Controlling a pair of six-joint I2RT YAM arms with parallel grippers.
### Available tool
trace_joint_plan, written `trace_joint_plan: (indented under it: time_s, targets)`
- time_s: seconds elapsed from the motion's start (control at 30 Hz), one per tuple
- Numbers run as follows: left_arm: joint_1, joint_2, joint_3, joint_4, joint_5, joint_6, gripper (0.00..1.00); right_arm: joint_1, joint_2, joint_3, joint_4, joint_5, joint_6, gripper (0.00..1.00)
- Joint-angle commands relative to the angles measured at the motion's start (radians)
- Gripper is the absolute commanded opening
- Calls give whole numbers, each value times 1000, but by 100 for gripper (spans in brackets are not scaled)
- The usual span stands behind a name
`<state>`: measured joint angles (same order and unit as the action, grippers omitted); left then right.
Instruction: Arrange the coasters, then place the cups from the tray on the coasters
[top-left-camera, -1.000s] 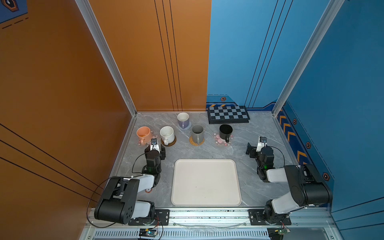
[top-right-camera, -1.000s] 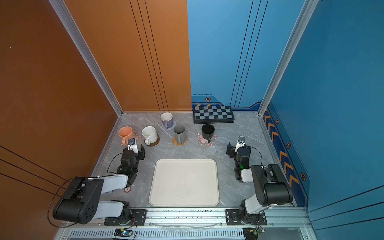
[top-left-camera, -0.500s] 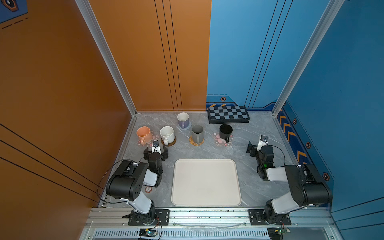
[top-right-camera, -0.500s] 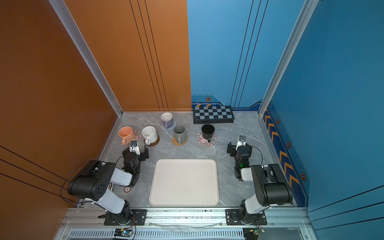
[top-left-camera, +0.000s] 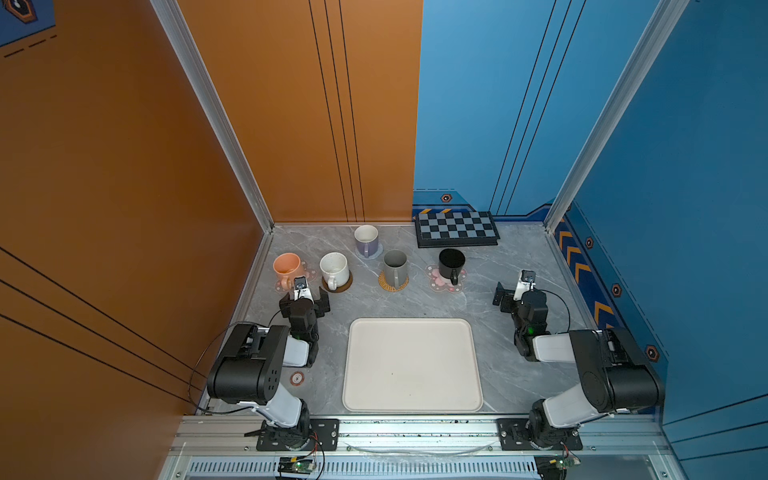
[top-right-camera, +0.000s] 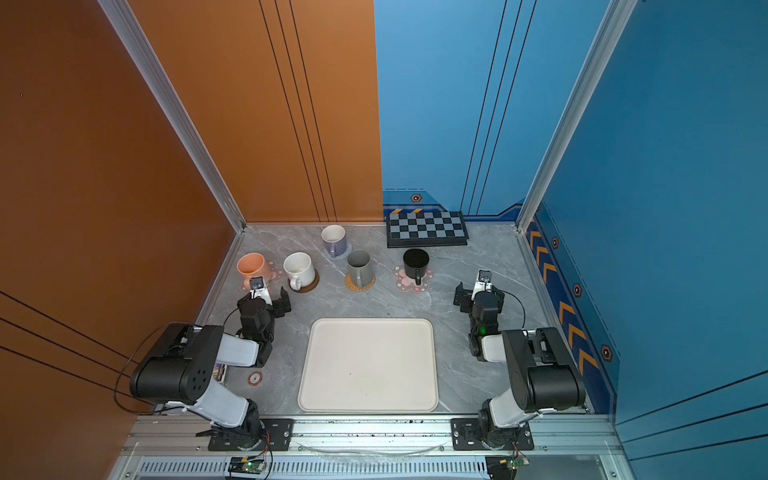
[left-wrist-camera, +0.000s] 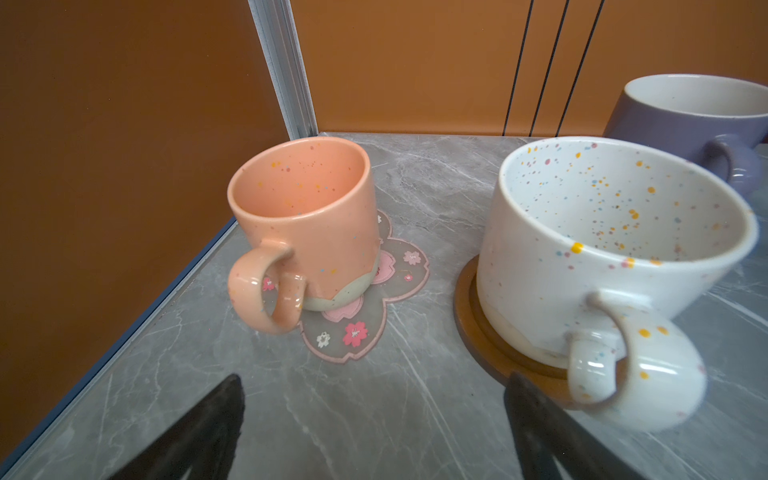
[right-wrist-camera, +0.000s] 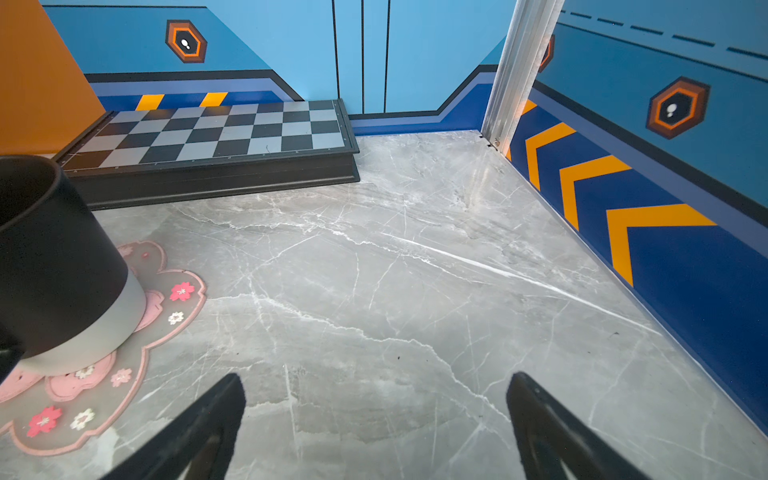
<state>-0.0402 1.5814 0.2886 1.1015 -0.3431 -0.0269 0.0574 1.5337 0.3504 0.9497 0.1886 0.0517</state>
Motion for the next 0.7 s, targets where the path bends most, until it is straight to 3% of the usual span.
trace_joint_plan:
  time_s: [0.0,0.67]
  targets:
    - [1,-15,28,-52,11,-17,98,-8,13,15,-26,24,11,100]
    - [-20,-10,45,-73,27,18,98,-8,13,13,-25,24,12,100]
